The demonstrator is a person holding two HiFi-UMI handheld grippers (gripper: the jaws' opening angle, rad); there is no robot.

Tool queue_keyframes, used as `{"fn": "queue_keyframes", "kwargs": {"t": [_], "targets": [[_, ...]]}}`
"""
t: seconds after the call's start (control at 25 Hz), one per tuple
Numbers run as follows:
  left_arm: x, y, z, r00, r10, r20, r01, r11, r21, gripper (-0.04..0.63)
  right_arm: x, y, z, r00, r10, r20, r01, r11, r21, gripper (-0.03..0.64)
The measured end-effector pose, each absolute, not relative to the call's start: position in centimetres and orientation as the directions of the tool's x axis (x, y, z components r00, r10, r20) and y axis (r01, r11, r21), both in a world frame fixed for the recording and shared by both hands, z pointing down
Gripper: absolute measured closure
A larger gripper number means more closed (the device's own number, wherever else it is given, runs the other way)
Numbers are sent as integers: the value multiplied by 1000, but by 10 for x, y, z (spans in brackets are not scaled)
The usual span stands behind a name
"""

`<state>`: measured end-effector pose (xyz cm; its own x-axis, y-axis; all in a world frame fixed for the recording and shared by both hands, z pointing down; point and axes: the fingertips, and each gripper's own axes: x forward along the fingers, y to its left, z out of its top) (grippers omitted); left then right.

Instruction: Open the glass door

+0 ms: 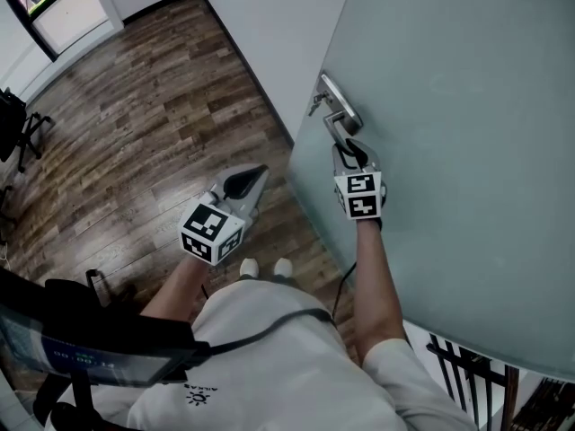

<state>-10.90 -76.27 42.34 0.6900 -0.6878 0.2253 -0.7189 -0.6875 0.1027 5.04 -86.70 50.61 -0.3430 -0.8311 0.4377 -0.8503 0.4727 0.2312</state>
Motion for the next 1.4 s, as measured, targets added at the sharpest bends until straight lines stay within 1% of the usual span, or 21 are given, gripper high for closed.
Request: {"fn": "queue_keyframes", "kwargs": {"t": [0.4,0.68,0.76,0.88,0.96,1.0,1.24,1.36,1.4], "targets": [[-117,-754,412,677,-707,207,-732,-676,83,591,53,-866,508,-351,-826,441,-849,479,222,500],[-104,-756,405,689,-695,202,-718,-692,68,591,58,-857,501,-373,-806,460,-838,506,207,460],[-102,-757,402,690,-696,198,-718,-693,64,591,58,-853,496,-377,-803,461,-833,512,210,460],[-98,-758,398,694,-694,189,-714,-698,60,591,60,-842,481,-375,-815,442,-824,511,244,460],[-94,-758,393,699,-693,180,-710,-701,60,591,57,-830,464,-398,-824,404,-823,515,240,460],[-91,-758,390,701,-692,175,-709,-703,62,591,55,-822,453,-416,-827,378,-826,517,224,467],[-79,-753,386,710,-688,150,-702,-708,79,591,41,-779,416,-510,-830,228,-845,533,49,556],[-79,-746,380,709,-691,141,-704,-704,87,591,37,-757,396,-532,-831,164,-843,537,-13,592],[-79,-743,378,710,-691,135,-704,-705,90,591,35,-750,390,-534,-832,147,-843,537,-25,595]]}}
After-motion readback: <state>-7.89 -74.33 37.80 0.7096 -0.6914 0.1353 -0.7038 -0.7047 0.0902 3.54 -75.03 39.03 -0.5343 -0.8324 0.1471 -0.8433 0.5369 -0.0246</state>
